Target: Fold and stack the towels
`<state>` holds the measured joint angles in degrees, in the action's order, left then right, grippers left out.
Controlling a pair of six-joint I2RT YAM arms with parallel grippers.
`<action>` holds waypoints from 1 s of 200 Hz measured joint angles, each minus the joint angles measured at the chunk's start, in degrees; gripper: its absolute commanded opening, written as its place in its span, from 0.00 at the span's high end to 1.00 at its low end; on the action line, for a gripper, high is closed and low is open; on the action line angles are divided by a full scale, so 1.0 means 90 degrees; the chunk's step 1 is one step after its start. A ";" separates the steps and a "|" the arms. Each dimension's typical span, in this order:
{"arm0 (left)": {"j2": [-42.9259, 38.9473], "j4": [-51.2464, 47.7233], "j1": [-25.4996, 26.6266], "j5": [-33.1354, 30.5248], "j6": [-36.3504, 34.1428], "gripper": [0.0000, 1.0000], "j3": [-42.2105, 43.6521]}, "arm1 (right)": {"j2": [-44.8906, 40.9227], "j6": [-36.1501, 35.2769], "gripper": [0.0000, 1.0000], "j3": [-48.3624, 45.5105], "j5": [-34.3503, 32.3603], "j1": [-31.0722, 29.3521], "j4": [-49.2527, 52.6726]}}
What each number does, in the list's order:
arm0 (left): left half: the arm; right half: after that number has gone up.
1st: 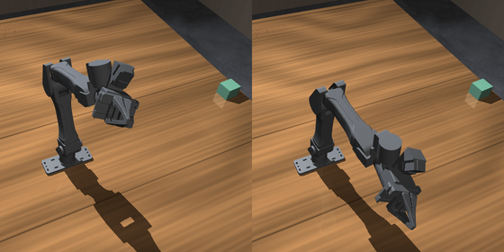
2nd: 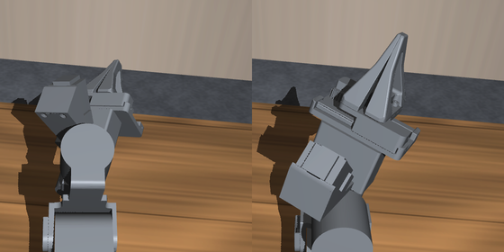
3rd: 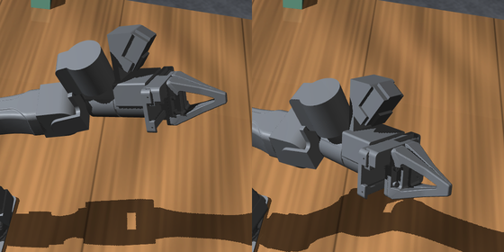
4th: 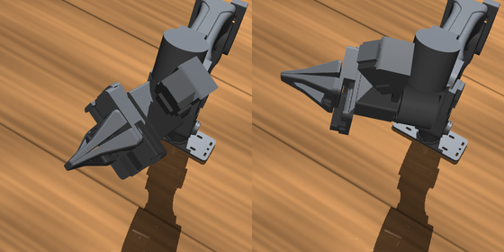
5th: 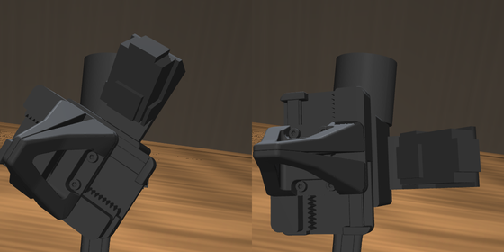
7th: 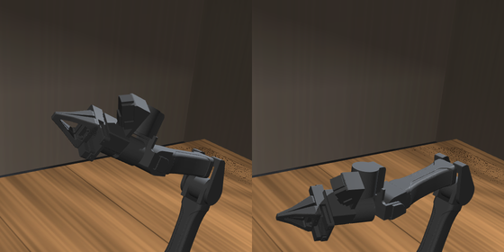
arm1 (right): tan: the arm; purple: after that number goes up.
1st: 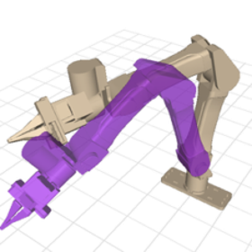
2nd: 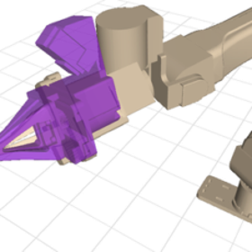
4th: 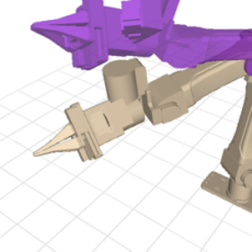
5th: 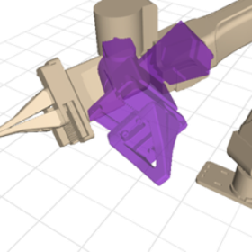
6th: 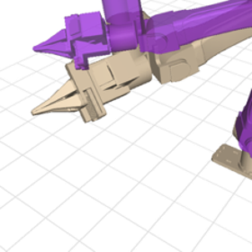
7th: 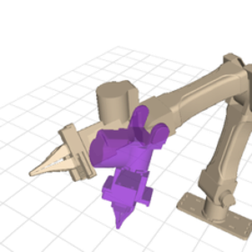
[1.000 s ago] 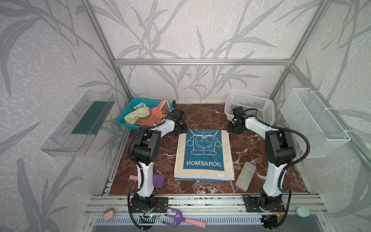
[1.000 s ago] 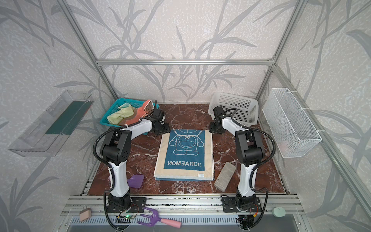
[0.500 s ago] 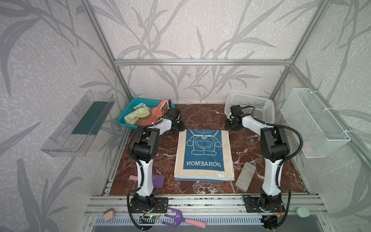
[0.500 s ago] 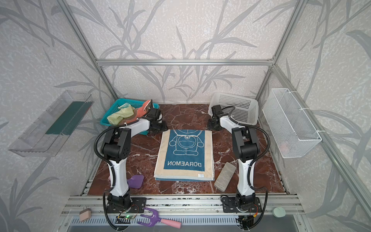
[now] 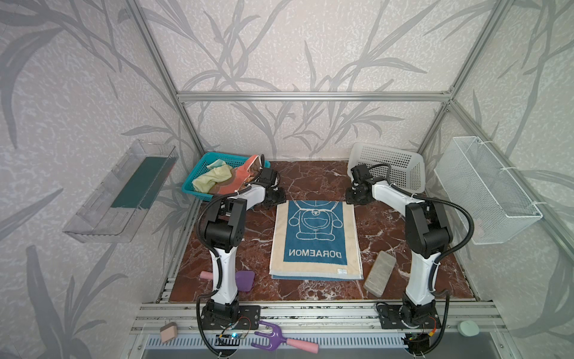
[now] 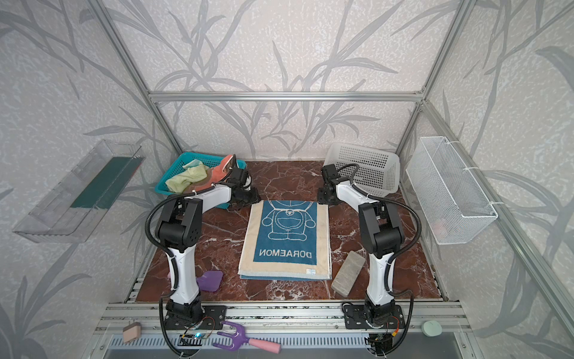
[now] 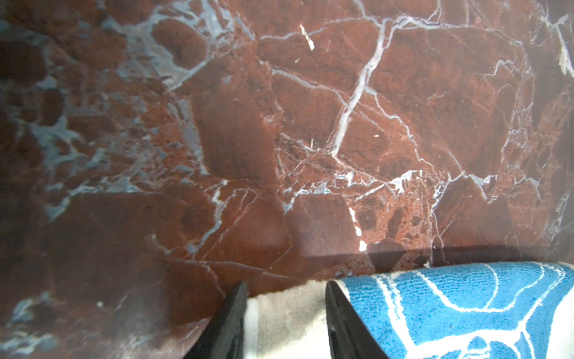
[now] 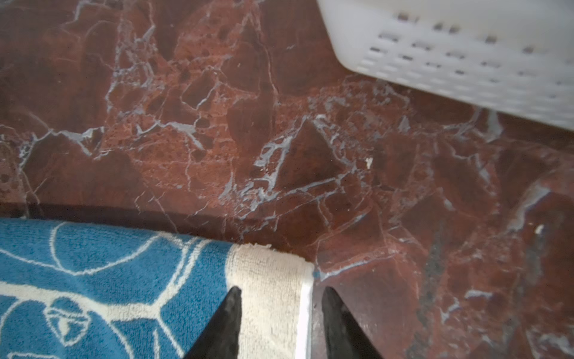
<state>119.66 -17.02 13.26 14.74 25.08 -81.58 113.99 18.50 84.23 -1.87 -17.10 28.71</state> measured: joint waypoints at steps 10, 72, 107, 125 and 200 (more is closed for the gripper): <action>-0.0007 -0.0005 0.0000 0.0012 -0.0002 0.57 0.0000 | -0.0087 -0.0034 0.58 -0.0019 -0.0053 -0.0029 0.0002; -0.0012 -0.0005 0.0000 0.0049 -0.0010 0.58 0.0010 | -0.0134 0.0182 0.74 -0.0542 -0.0097 -0.0046 -0.0129; -0.0012 -0.0002 0.0000 0.0085 -0.0056 0.59 0.0019 | 0.0226 0.0498 0.65 -0.0525 -0.0148 -0.0046 -0.0308; -0.0024 0.0015 0.0000 0.0119 -0.0087 0.61 0.0053 | 0.0347 0.0610 0.65 -0.0478 -0.0197 -0.0046 -0.0355; -0.0034 0.0058 -0.0073 0.0338 -0.0119 0.80 0.0153 | 0.0648 0.0748 0.78 -0.0109 -0.0044 0.0083 -0.0512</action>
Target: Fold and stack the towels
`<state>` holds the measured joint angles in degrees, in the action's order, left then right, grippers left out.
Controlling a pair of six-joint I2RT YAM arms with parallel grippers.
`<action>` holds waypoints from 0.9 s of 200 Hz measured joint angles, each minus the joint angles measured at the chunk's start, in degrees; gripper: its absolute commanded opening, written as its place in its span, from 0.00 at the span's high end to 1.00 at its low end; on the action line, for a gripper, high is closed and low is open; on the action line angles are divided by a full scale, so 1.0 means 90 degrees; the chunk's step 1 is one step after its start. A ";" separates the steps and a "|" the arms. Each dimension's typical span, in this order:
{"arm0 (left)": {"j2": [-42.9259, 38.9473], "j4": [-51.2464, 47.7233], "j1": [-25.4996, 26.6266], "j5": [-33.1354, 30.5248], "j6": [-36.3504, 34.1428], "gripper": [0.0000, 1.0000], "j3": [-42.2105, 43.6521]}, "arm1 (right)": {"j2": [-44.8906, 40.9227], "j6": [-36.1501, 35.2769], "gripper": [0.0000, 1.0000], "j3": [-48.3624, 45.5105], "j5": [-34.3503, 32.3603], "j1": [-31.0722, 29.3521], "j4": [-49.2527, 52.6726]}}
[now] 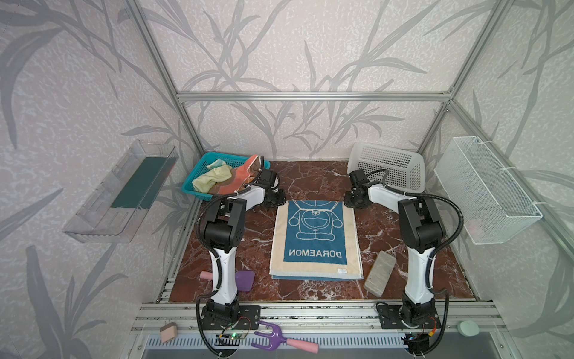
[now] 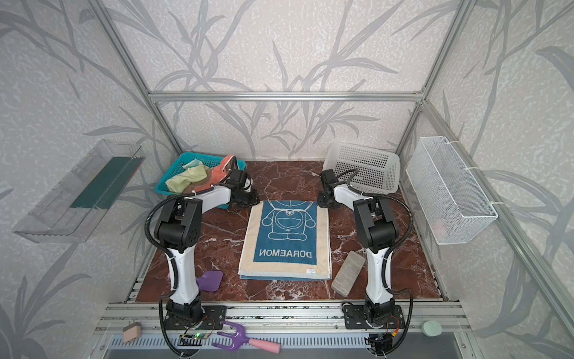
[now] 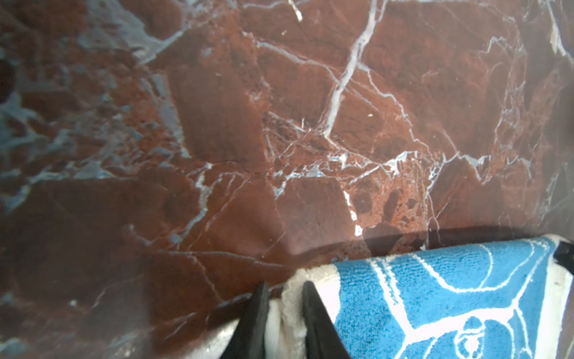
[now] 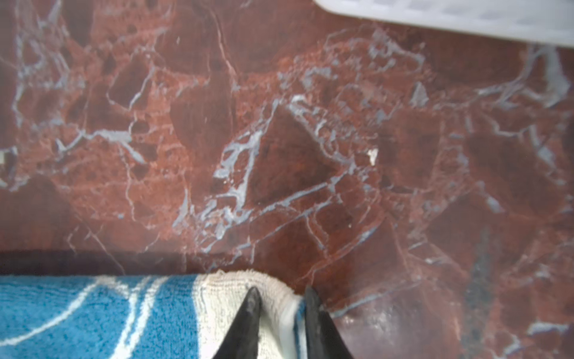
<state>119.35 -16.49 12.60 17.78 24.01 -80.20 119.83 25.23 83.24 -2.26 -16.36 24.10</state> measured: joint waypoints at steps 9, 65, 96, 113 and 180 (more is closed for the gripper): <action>-0.0002 -0.0005 -0.0005 0.0012 -0.0002 0.80 0.0002 | 0.0034 -0.0007 0.82 0.0049 0.0051 0.0017 -0.0012; -0.0211 -0.0068 -0.0051 0.0058 -0.0102 1.00 0.0134 | 0.0083 -0.0155 1.00 0.0126 0.0260 0.0041 -0.0039; -0.0600 0.0185 -0.0100 0.0466 -0.0255 1.00 0.0486 | -0.0107 -0.0318 1.00 -0.0180 0.0498 0.0051 -0.0406; -0.0899 0.0418 -0.0138 0.0697 -0.0299 1.00 0.0729 | -0.0432 -0.0423 1.00 -0.0529 0.0685 0.0053 -0.0595; -0.1841 0.1127 -0.0311 0.1438 -0.0338 1.00 0.1103 | -0.1921 -0.0741 1.00 -0.1173 0.1426 0.0253 -0.1277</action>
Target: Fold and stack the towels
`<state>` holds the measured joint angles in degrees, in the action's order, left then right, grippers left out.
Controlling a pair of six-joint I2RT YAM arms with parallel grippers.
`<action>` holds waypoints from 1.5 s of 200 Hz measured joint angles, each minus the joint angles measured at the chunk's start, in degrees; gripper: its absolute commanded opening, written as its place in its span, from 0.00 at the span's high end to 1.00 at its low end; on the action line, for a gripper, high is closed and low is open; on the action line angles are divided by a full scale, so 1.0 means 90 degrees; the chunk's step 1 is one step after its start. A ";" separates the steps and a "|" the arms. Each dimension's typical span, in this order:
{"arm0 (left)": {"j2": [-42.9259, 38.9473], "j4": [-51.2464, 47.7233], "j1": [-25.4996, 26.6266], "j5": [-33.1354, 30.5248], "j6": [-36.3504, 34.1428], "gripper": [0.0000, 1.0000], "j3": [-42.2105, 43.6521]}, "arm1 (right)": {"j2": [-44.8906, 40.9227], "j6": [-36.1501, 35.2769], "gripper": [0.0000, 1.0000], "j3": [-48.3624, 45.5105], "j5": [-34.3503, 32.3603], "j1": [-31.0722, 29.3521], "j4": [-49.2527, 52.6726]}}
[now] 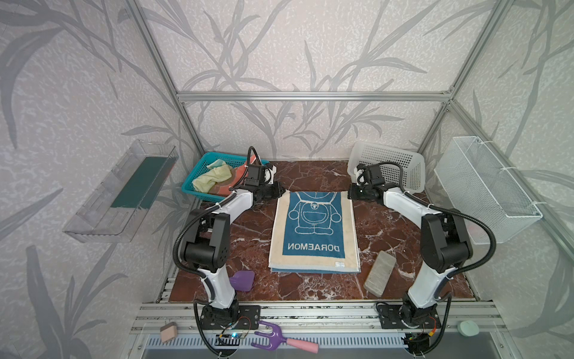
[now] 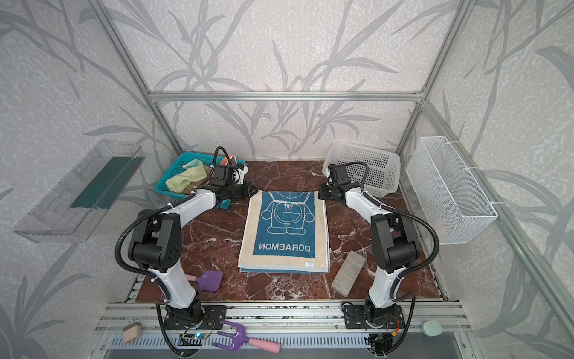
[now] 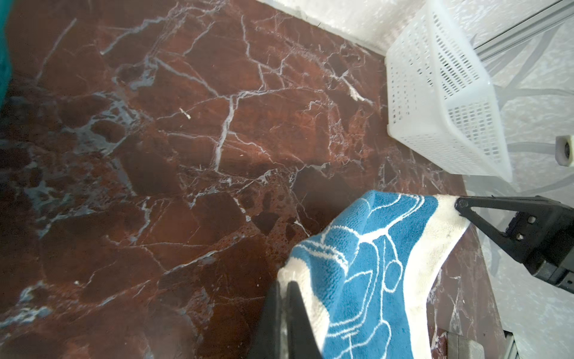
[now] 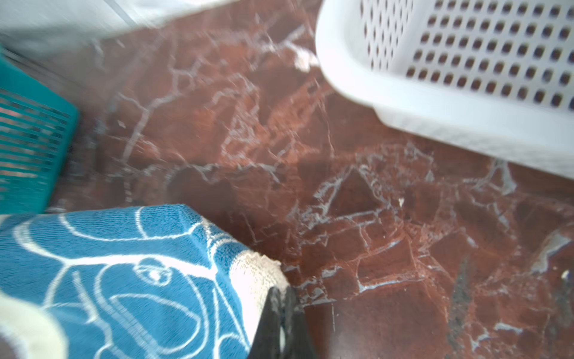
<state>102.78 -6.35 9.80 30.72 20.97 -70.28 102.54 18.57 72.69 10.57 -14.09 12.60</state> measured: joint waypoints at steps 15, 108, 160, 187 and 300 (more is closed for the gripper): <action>-0.0177 0.0141 -0.0022 0.0090 0.0002 1.00 0.0255 | -0.0175 0.0005 1.00 -0.0192 0.0204 0.0109 -0.0126; -0.1751 0.1455 -0.0019 0.0243 0.0532 1.00 0.3594 | -0.1732 0.0350 1.00 -0.2528 0.1110 0.0214 -0.0209; -0.2467 0.1399 -0.0012 0.0202 0.0590 1.00 0.3966 | -0.1987 0.0444 1.00 -0.2722 0.1355 0.0214 0.0321; -0.3026 0.1129 -0.0010 0.0180 0.0491 1.00 0.3932 | -0.2606 0.0401 1.00 -0.2625 0.1392 0.0214 0.0833; -0.5088 -0.0491 0.0075 -0.0775 0.1151 0.52 0.4913 | -0.2373 0.0449 1.00 -0.3490 0.1484 -0.0044 0.2018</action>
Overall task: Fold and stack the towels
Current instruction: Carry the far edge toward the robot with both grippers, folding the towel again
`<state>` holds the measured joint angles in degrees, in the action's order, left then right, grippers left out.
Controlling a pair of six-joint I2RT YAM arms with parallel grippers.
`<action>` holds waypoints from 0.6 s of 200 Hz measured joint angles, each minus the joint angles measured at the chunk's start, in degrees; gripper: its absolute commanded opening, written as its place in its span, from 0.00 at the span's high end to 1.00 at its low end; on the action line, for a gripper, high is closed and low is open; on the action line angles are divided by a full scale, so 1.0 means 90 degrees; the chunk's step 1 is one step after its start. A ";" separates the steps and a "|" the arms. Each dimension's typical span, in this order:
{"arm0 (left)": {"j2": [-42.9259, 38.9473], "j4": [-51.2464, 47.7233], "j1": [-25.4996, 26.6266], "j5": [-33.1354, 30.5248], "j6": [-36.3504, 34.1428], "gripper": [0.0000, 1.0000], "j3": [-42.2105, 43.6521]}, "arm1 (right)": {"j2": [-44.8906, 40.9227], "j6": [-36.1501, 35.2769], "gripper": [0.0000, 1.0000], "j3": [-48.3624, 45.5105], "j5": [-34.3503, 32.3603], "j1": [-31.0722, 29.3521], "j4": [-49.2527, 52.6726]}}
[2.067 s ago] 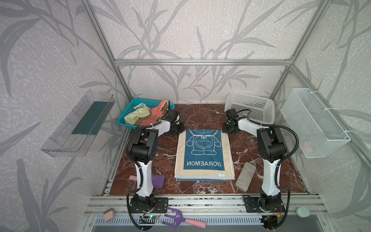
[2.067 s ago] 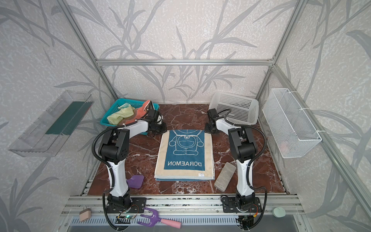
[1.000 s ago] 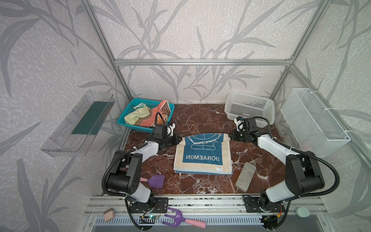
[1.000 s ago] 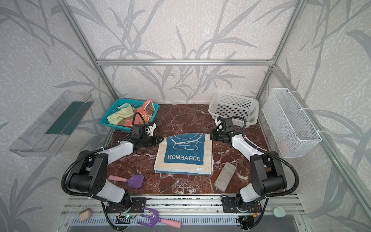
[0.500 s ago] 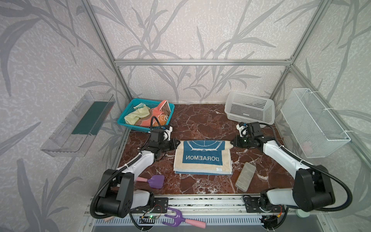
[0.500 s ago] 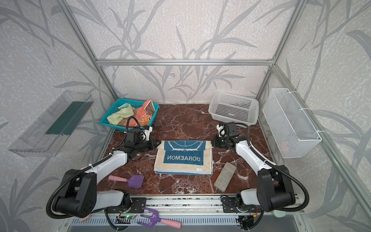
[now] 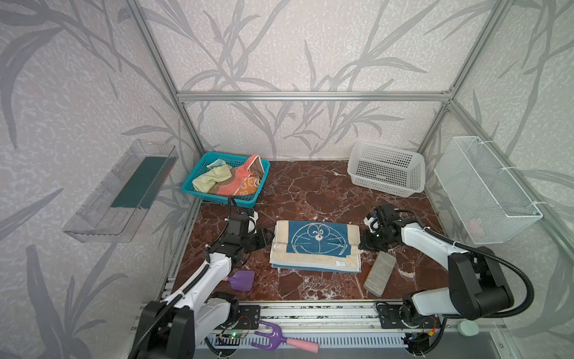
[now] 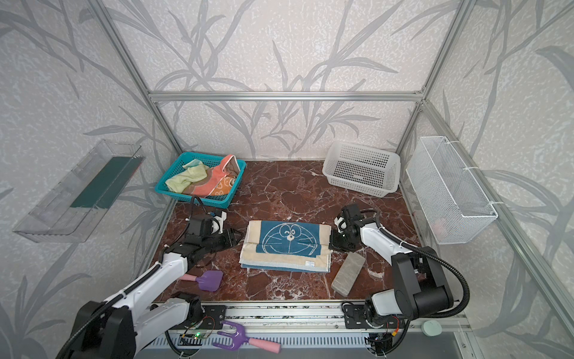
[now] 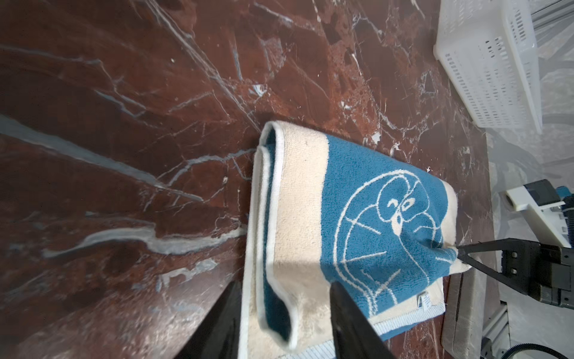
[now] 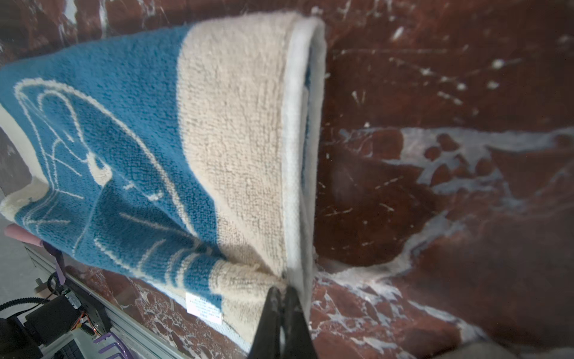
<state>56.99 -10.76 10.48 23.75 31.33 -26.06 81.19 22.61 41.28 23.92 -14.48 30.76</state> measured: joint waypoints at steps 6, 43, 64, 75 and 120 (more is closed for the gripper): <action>-0.0131 -0.0080 -0.0010 -0.0027 0.0051 0.54 -0.0002 | 0.0000 -0.0010 1.00 0.0010 -0.0005 -0.0027 0.0053; 0.0114 -0.0440 -0.0012 0.0352 0.0311 0.53 -0.0085 | 0.0000 -0.0019 1.00 0.0015 -0.0010 -0.0073 0.0197; 0.0622 -0.0636 0.0000 0.0731 0.0447 0.52 -0.0138 | 0.0017 -0.0022 1.00 0.0017 -0.0046 -0.0087 0.0194; 0.0818 -0.0665 0.0034 0.0903 0.0529 0.52 -0.0134 | 0.0068 -0.0022 1.00 0.0022 -0.0066 -0.0087 0.0187; 0.0964 -0.0325 0.0080 0.1256 0.1001 0.52 -0.0085 | 0.0442 -0.0041 1.00 0.0163 -0.0168 -0.0095 0.0066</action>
<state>65.67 -13.69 11.20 35.05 40.34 -26.83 85.17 22.24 42.74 22.41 -15.33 31.35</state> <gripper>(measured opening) 0.482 0.048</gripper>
